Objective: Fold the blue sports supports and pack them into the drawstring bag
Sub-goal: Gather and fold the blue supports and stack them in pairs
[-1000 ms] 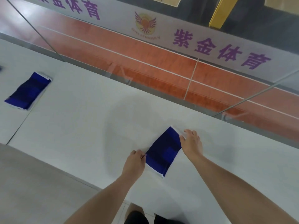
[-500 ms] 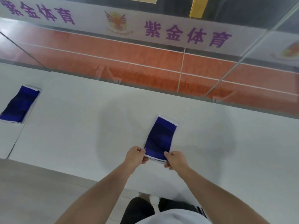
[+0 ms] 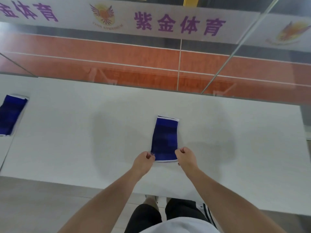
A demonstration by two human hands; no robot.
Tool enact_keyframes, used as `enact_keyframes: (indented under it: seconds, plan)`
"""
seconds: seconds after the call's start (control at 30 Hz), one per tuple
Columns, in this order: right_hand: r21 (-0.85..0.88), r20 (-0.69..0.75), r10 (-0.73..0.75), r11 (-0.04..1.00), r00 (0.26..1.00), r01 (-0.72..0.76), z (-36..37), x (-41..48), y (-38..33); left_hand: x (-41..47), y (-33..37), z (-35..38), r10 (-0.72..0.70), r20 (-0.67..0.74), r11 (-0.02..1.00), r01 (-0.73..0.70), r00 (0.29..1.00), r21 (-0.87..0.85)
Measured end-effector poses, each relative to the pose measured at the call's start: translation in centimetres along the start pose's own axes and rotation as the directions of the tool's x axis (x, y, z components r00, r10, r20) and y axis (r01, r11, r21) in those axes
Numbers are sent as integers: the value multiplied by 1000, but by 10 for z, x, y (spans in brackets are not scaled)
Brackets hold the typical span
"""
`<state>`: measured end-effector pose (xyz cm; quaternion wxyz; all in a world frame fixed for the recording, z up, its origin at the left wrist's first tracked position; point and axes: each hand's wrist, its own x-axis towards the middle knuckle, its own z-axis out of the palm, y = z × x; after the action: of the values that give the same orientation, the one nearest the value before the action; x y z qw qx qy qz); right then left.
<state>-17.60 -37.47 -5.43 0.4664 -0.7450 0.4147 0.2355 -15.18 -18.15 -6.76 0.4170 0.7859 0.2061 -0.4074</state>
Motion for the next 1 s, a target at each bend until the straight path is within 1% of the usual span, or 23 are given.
enact_keyframes:
  seconds: [0.13,0.27,0.47,0.57,0.63,0.73,0.8,0.87,0.93,1.0]
  plan:
    - [-113,-24,-24,993,999,21,-2,2,3,-4,3,2,31,-34,997,-29,999,69]
    - [-191,-3,-42,981,999,41,-2,6,8,-6,7,2,67,-59,990,-59,996,128]
    - [-190,5,-49,981,999,49,4,8,11,-5,8,6,130,-72,977,-115,989,177]
    - [-187,6,-60,981,998,60,7,10,13,-6,9,8,107,-89,979,-90,990,182]
    - [-182,12,-68,981,998,69,7,9,15,-9,12,9,104,-116,972,-76,988,224]
    - [-162,-14,-79,984,997,76,4,13,9,-13,15,9,150,-167,940,-88,975,330]
    - [-158,-91,-132,981,987,117,0,23,-4,-12,14,9,196,-196,936,-124,961,329]
    - [-194,-151,-225,962,963,195,-4,37,-23,-8,11,8,221,-189,930,-149,957,335]
    - [-228,-161,-330,929,930,290,-9,50,-44,-3,7,9,221,-169,923,-150,961,354]
    - [-333,-131,-453,858,882,391,-12,65,-63,0,4,10,241,-173,909,-160,955,384]
